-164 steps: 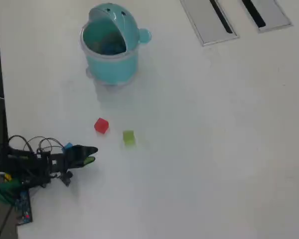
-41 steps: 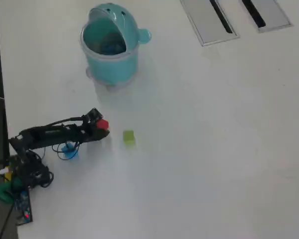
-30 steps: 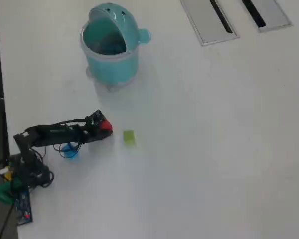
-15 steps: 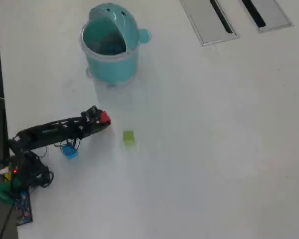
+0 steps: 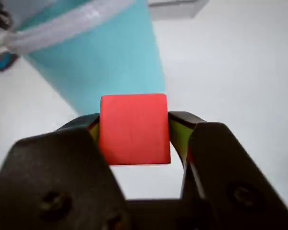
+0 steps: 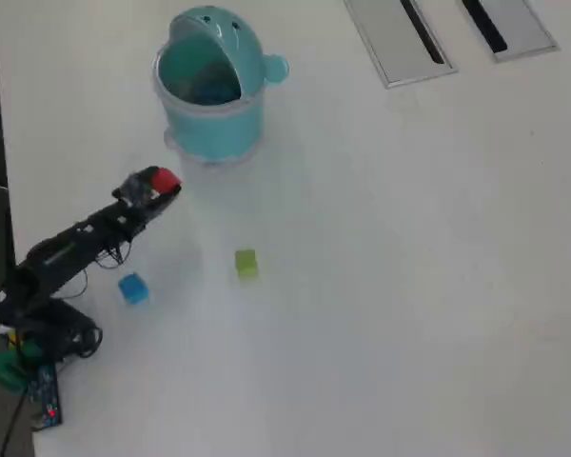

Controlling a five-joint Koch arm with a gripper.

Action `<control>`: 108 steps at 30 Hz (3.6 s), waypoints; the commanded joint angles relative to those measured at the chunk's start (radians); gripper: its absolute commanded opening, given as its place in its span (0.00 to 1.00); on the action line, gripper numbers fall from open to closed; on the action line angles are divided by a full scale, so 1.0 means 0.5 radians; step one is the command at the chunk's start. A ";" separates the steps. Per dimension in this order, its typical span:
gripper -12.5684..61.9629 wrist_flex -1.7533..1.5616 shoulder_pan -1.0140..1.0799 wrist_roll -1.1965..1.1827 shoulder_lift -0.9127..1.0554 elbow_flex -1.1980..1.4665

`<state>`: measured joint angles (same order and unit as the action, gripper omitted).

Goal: Grasp RGB lego blocks and put them in the bin one by one.

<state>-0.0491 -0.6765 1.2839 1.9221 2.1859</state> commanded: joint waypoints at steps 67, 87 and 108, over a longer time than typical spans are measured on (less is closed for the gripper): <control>0.51 0.853 -0.319 0.730 -2.390 -4.179; 0.61 1.970 0.089 0.834 -2.304 -4.783; 0.63 2.712 0.580 0.687 -1.973 -4.783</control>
<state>1.3085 -0.4004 1.6444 0.8590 -0.1672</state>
